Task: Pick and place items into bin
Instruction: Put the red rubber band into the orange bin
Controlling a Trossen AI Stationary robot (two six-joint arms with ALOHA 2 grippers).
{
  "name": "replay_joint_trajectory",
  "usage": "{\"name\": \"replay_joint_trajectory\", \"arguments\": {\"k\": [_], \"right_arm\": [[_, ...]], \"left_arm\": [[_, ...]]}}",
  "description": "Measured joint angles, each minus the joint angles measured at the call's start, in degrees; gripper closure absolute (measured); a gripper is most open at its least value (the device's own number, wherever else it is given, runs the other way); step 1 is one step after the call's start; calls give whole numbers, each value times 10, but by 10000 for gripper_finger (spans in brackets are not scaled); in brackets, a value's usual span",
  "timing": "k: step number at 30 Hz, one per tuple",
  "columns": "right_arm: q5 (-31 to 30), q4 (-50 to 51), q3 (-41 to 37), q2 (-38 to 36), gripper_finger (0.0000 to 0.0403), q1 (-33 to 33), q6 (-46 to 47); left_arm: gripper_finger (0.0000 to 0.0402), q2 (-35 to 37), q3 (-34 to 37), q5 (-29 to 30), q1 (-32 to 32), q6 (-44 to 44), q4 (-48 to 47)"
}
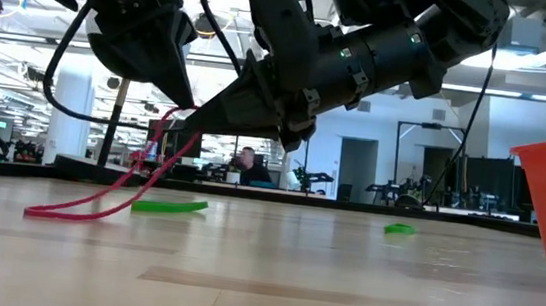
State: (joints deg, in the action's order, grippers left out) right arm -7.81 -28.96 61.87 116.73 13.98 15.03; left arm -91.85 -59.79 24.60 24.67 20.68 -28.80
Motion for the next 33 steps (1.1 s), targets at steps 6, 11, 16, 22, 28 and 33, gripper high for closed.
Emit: {"name": "replay_joint_trajectory", "arguments": {"k": [6, 11, 16, 22, 28, 33], "right_arm": [[0, 5, 0, 0, 400, 0, 0], [0, 26, 0, 0, 400, 2, 1], [4, 68, -1, -40, 401, 20, 0], [2, 206, 0, -167, 401, 70, 1], [4, 403, 0, -274, 401, 158, 108], [5, 504, 0, -298, 400, 246, 186]], "left_arm": [[345, 0, 0, 22, 0, 4, 0], [302, 0, 0, 47, 0, 40, -2], [286, 0, 0, 65, 0, 76, -27], [285, 0, 0, 88, 0, 117, -94], [285, 0, 0, 93, 0, 141, -127], [285, 0, 0, 93, 0, 140, -127]]}}
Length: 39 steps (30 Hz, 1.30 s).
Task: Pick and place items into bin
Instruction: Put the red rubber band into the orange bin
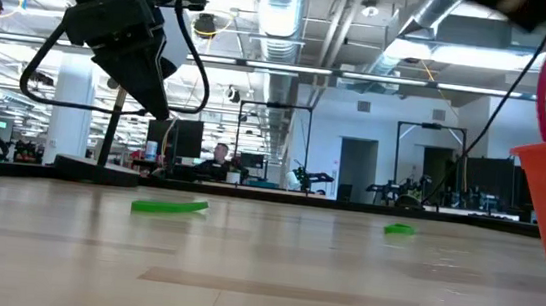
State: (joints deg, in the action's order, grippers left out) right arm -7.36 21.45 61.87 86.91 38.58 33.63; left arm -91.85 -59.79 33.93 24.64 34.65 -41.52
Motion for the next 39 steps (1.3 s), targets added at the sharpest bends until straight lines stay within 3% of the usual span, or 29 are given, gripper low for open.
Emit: {"name": "replay_joint_trajectory", "arguments": {"k": [9, 15, 31, 39], "right_arm": [[4, 31, 0, 61, 400, 104, 67], [57, 36, 0, 83, 399, 124, 144], [59, -5, 0, 70, 399, 167, 20], [51, -5, 0, 70, 399, 147, 10]], "left_arm": [[285, 0, 0, -1, 0, -4, 0], [285, 0, 0, -2, 0, -4, 0], [285, 0, 0, -3, 0, 11, 0], [285, 0, 0, -3, 0, 15, 0]]}}
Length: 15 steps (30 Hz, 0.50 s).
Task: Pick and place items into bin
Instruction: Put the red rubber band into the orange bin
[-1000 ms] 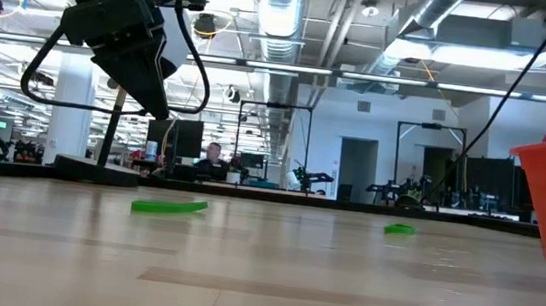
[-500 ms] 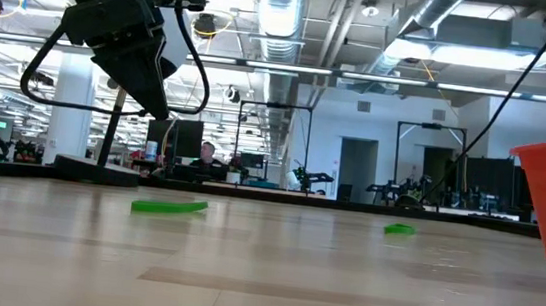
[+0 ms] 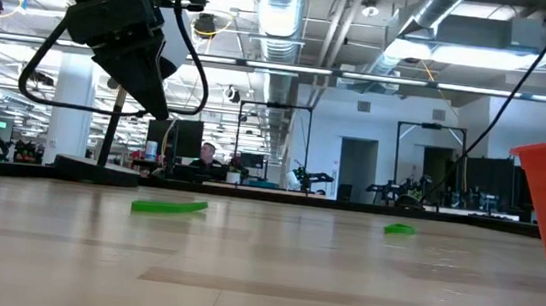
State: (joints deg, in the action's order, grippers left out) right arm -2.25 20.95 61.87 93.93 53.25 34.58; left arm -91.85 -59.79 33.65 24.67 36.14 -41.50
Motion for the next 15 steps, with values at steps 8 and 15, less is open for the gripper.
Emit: {"name": "replay_joint_trajectory", "arguments": {"k": [8, 15], "right_arm": [[24, 17, 0, 0, 383, -77, 92], [105, 65, 0, 0, 339, -119, 189]], "left_arm": [[285, 0, 0, 0, 0, 5, 0], [285, 0, 0, -9, 0, 5, 0]]}}
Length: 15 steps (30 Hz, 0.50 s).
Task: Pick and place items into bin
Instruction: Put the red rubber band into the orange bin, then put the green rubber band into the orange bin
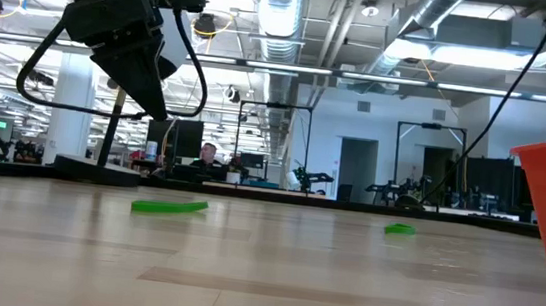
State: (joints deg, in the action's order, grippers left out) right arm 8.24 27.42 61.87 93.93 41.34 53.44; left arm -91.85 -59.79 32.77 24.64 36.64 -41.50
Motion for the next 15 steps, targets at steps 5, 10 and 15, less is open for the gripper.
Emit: {"name": "replay_joint_trajectory", "arguments": {"k": [5, 10, 15], "right_arm": [[3, 0, 0, 0, 320, 1, 6], [4, 5, 0, 0, 306, 7, 5], [-54, 6, 0, 0, 301, -6, -104]], "left_arm": [[285, 0, 0, 0, -5, -4, 0], [285, 0, 0, -10, -27, -9, 1], [285, 0, 0, -11, -54, -5, 7]]}}
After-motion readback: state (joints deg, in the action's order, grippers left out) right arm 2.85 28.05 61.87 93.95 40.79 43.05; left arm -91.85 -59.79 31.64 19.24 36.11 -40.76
